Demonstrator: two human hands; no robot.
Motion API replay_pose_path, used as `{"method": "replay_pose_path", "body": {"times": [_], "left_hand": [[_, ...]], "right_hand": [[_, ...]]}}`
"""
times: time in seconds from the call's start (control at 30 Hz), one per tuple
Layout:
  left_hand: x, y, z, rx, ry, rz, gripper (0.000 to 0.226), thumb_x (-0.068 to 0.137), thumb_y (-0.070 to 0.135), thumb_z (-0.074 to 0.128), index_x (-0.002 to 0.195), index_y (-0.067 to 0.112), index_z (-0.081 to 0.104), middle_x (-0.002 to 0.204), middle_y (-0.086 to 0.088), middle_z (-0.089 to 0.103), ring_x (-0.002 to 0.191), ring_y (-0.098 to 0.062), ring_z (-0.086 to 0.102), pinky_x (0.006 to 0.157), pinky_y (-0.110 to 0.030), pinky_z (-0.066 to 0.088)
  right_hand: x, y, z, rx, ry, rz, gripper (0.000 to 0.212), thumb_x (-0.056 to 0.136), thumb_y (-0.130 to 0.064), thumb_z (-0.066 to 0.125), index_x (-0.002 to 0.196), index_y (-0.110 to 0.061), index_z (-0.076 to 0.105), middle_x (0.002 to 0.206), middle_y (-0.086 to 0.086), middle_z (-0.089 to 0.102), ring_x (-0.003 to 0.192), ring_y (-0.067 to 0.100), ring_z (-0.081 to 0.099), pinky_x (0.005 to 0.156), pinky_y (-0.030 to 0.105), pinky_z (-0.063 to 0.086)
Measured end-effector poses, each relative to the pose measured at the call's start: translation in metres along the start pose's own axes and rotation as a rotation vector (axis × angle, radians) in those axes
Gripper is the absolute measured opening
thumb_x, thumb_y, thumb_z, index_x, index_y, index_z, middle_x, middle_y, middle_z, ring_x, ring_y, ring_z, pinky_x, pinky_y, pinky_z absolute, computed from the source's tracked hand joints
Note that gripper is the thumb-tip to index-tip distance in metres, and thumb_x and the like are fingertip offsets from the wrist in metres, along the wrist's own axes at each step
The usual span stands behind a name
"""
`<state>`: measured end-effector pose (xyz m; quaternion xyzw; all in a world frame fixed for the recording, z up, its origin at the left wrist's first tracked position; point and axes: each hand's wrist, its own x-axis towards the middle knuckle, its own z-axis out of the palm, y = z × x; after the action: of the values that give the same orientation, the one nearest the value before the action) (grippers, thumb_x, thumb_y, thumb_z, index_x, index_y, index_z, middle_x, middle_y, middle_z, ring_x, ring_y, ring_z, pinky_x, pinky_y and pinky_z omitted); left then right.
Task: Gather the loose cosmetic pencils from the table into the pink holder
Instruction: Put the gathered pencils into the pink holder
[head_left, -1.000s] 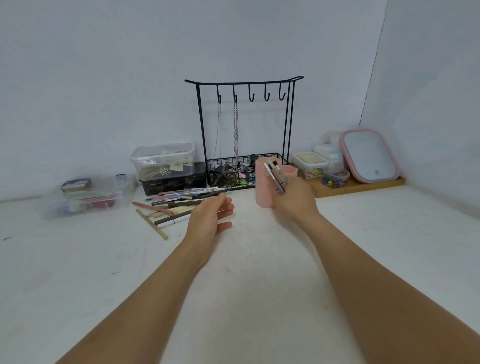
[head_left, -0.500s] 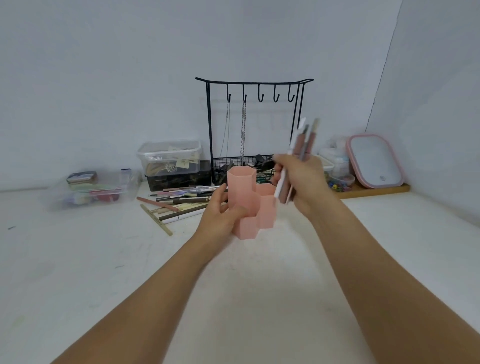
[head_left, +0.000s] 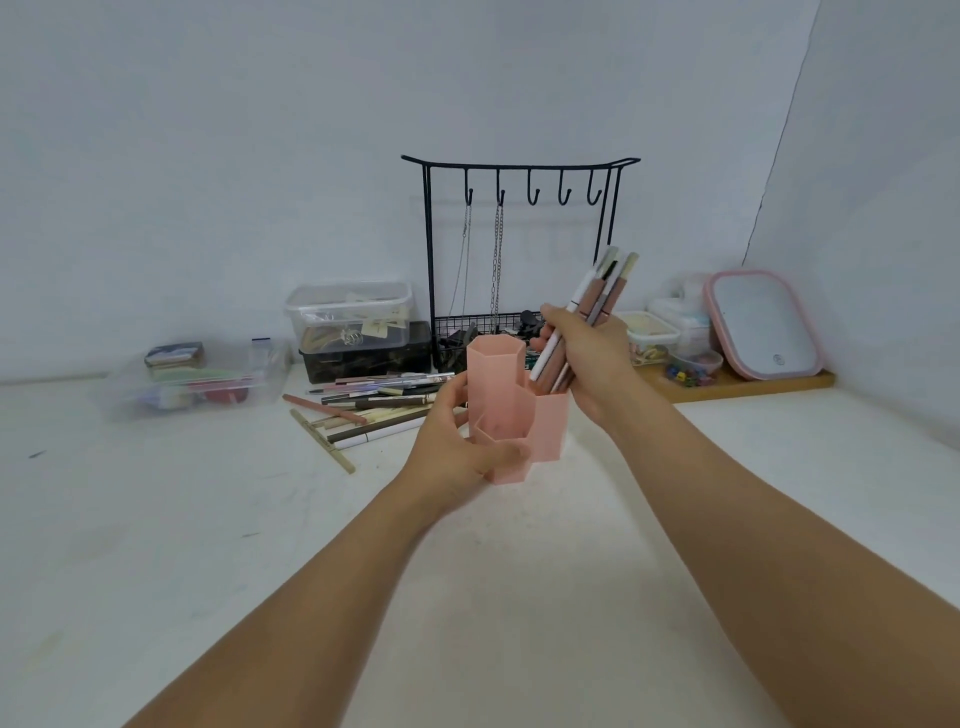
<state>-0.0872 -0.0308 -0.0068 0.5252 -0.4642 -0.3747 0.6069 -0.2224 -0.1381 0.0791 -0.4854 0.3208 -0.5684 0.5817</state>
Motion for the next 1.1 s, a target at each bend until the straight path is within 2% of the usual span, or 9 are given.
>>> {"method": "replay_pose_path", "body": {"times": [0.1, 0.3, 0.4, 0.47, 0.6, 0.73, 0.87, 1.0, 1.1], "left_hand": [[-0.002, 0.001, 0.001, 0.01, -0.01, -0.012, 0.106, 0.051, 0.011, 0.095, 0.139, 0.043, 0.045, 0.124, 0.012, 0.058, 0.106, -0.018, 0.069, 0.066, -0.04, 0.064], [-0.007, 0.004, 0.002, 0.042, -0.005, 0.024, 0.107, 0.054, 0.014, 0.095, 0.144, 0.041, 0.043, 0.123, 0.013, 0.059, 0.092, -0.003, 0.073, 0.062, -0.031, 0.061], [-0.008, 0.006, 0.002, 0.069, 0.016, 0.034, 0.108, 0.052, 0.019, 0.096, 0.144, 0.039, 0.043, 0.124, 0.01, 0.059, 0.101, -0.012, 0.071, 0.064, -0.031, 0.062], [-0.009, 0.006, 0.003, 0.074, 0.027, 0.04, 0.107, 0.051, 0.021, 0.096, 0.143, 0.039, 0.044, 0.126, 0.008, 0.059, 0.102, -0.013, 0.071, 0.067, -0.033, 0.063], [-0.01, 0.006, 0.003, 0.078, 0.035, 0.048, 0.105, 0.053, 0.02, 0.096, 0.142, 0.038, 0.044, 0.129, 0.008, 0.06, 0.102, -0.01, 0.071, 0.071, -0.036, 0.064], [-0.01, 0.006, 0.004, 0.113, 0.053, 0.068, 0.1, 0.063, 0.011, 0.094, 0.145, 0.036, 0.043, 0.13, 0.008, 0.059, 0.092, -0.002, 0.071, 0.07, -0.031, 0.062], [-0.01, 0.009, 0.004, 0.215, 0.008, 0.087, 0.104, 0.068, 0.019, 0.095, 0.153, 0.033, 0.038, 0.143, 0.013, 0.051, 0.123, -0.008, 0.053, 0.096, -0.032, 0.049], [-0.008, 0.009, 0.002, 0.167, -0.047, 0.066, 0.084, 0.081, 0.012, 0.084, 0.15, 0.038, 0.043, 0.138, 0.027, 0.052, 0.125, -0.006, 0.053, 0.098, -0.029, 0.048], [-0.008, 0.011, 0.003, 0.156, -0.054, 0.046, 0.073, 0.087, 0.003, 0.074, 0.14, 0.047, 0.048, 0.132, 0.032, 0.051, 0.121, 0.002, 0.053, 0.077, -0.01, 0.05]], "right_hand": [[0.002, 0.006, 0.004, -0.256, 0.025, -0.073, 0.014, 0.081, -0.017, 0.075, 0.071, -0.015, 0.065, 0.055, -0.005, 0.066, 0.054, 0.011, 0.065, 0.057, 0.028, 0.053], [-0.006, 0.034, -0.008, -0.239, -0.143, 0.127, 0.022, 0.08, -0.04, 0.078, 0.071, -0.02, 0.074, 0.078, 0.002, 0.075, 0.073, 0.019, 0.07, 0.073, 0.037, 0.058], [-0.008, 0.039, -0.014, -0.216, -0.233, 0.115, 0.035, 0.076, -0.048, 0.081, 0.094, -0.018, 0.078, 0.091, 0.003, 0.078, 0.084, 0.022, 0.072, 0.073, 0.036, 0.059], [-0.009, 0.042, -0.018, -0.147, -0.308, 0.107, 0.058, 0.069, -0.046, 0.087, 0.114, -0.012, 0.071, 0.105, 0.009, 0.076, 0.096, 0.029, 0.072, 0.079, 0.043, 0.06], [-0.01, 0.045, -0.036, -0.16, -0.517, 0.107, 0.081, 0.063, -0.022, 0.094, 0.133, -0.011, 0.056, 0.122, 0.017, 0.07, 0.11, 0.036, 0.069, 0.088, 0.053, 0.057], [-0.009, 0.044, -0.048, -0.447, -0.273, 0.083, 0.081, 0.054, -0.023, 0.099, 0.123, -0.016, 0.058, 0.116, 0.008, 0.068, 0.102, 0.027, 0.069, 0.079, 0.041, 0.062], [-0.001, 0.047, -0.053, -0.438, -0.121, 0.056, 0.063, 0.059, -0.03, 0.096, 0.112, -0.013, 0.066, 0.104, 0.001, 0.069, 0.091, 0.017, 0.068, 0.056, 0.016, 0.053], [-0.005, 0.057, -0.043, -0.481, 0.133, -0.033, 0.066, 0.065, -0.032, 0.092, 0.121, -0.016, 0.06, 0.11, 0.0, 0.066, 0.1, 0.02, 0.065, 0.084, 0.039, 0.057], [-0.021, 0.064, -0.023, -0.63, 0.366, -0.251, 0.045, 0.076, -0.031, 0.074, 0.112, -0.015, 0.053, 0.112, 0.001, 0.054, 0.106, 0.022, 0.053, 0.092, 0.039, 0.047]]}}
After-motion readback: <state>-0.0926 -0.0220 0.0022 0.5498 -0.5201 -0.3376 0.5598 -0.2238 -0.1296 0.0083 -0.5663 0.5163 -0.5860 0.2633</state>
